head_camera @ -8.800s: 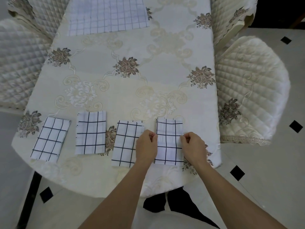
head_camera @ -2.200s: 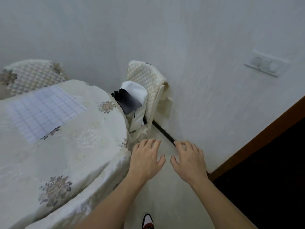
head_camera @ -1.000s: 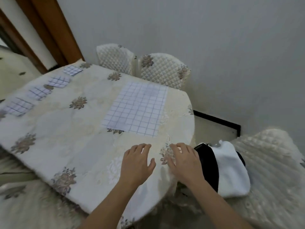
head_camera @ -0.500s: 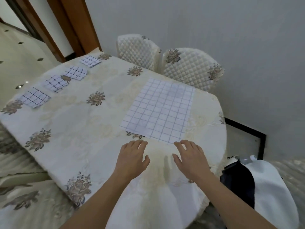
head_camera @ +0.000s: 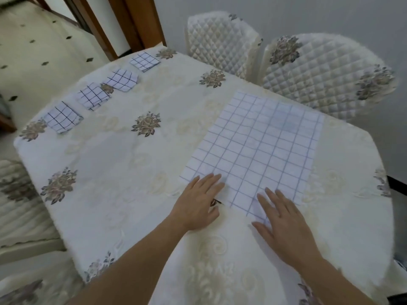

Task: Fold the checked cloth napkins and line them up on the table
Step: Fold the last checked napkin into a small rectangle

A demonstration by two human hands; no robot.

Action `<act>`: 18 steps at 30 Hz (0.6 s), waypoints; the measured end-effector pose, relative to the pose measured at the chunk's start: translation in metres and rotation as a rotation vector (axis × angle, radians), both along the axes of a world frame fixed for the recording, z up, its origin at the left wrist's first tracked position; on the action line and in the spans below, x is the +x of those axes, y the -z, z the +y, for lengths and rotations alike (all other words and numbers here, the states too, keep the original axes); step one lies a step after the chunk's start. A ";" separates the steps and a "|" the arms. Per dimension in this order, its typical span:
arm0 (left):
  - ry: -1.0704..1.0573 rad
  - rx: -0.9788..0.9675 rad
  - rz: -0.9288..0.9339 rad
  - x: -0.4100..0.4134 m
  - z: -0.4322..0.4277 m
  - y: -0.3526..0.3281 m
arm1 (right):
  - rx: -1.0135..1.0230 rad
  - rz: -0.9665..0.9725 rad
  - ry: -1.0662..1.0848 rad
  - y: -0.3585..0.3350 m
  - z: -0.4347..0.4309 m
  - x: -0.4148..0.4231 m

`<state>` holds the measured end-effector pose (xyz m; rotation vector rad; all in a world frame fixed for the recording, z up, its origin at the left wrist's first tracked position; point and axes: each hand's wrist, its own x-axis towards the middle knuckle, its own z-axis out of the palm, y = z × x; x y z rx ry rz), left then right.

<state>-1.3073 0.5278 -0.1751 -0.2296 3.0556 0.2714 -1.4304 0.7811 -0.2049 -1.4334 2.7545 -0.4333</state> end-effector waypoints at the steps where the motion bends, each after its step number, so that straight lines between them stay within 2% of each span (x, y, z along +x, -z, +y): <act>1: 0.013 0.007 -0.032 -0.005 -0.003 0.003 | 0.010 -0.009 -0.019 0.005 -0.003 -0.004; 6: 0.066 0.021 -0.119 -0.020 -0.005 0.012 | 0.077 0.032 -0.107 0.018 -0.006 -0.020; 18: 0.123 -0.149 0.153 -0.008 -0.001 0.030 | -0.086 0.249 -0.197 0.024 0.005 -0.030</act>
